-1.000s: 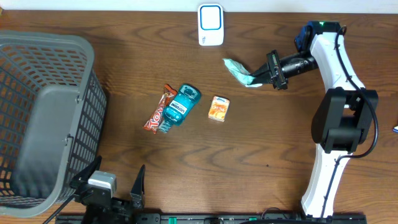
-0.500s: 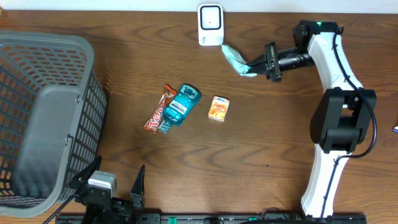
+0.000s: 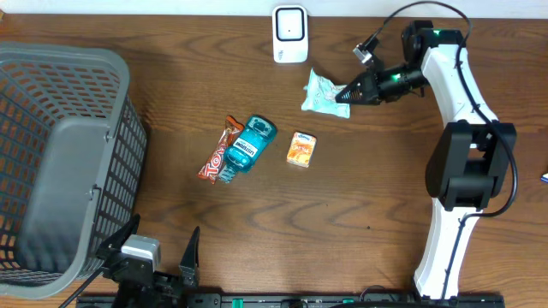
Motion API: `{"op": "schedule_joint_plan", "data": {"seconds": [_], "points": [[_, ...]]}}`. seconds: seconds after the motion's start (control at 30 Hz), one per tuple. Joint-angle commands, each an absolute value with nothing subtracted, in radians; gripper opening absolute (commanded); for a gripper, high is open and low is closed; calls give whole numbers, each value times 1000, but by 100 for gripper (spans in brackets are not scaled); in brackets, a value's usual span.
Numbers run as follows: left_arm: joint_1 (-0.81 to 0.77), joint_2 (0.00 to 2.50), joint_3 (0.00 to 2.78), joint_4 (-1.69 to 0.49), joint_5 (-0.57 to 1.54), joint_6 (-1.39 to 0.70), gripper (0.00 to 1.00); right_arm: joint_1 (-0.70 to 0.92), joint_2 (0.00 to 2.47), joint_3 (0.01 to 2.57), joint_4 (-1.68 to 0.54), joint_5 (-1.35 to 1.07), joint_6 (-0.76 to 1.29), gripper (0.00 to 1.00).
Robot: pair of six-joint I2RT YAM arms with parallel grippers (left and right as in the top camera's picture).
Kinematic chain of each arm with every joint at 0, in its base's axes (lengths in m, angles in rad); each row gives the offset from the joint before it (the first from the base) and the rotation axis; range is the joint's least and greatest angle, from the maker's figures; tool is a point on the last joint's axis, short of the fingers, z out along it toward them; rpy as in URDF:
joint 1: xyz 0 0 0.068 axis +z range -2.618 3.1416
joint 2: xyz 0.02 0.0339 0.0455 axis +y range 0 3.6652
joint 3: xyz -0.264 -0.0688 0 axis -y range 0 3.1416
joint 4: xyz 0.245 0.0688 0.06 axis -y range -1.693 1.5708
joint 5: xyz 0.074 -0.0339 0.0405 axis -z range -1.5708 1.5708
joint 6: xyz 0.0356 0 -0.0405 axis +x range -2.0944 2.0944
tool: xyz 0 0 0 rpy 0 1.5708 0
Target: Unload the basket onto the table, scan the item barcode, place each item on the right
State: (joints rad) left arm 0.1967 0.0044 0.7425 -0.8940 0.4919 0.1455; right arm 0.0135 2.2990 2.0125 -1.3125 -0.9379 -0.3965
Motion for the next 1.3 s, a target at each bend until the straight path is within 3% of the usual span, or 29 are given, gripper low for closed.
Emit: {"op": "schedule_joint_plan", "data": {"seconds": [0.0, 0.17, 0.5, 0.57, 0.6, 0.63, 0.7, 0.73, 0.9, 1.0, 1.07, 1.27], "points": [[201, 3, 743, -894, 498, 144, 100, 34, 2286, 2017, -1236, -801, -504, 1], [201, 3, 743, -894, 498, 144, 100, 72, 2230, 2018, -1160, -664, -479, 1], [201, 3, 743, -894, 498, 144, 100, 172, 2234, 2008, -1220, -433, -422, 1], [201, 3, 743, -894, 498, 144, 100, 177, 2242, 1996, -1225, -376, -395, 7], [201, 3, 743, -894, 498, 144, 100, 179, 2250, 1987, -1217, -353, -387, 19], [201, 3, 743, -894, 498, 144, 100, 180, 2256, 1984, -1210, -337, -374, 40], [201, 3, 743, -894, 498, 144, 100, 179, 2260, 1984, -1191, -288, -289, 95], [201, 3, 743, -894, 498, 144, 100, 179, 2258, 1986, -1183, -276, -242, 99], [201, 3, 743, -894, 498, 144, 100, 184, 2215, 2008, -1181, -271, -128, 99], [201, 3, 743, -894, 498, 144, 100, 217, 2212, 2006, -1196, -264, -293, 97], [201, 3, 743, -894, 498, 144, 100, 248, 2217, 1988, -1187, -221, -398, 85], [201, 3, 743, -894, 498, 144, 100, 344, 2197, 1973, -1217, -2, -417, 88]]}}
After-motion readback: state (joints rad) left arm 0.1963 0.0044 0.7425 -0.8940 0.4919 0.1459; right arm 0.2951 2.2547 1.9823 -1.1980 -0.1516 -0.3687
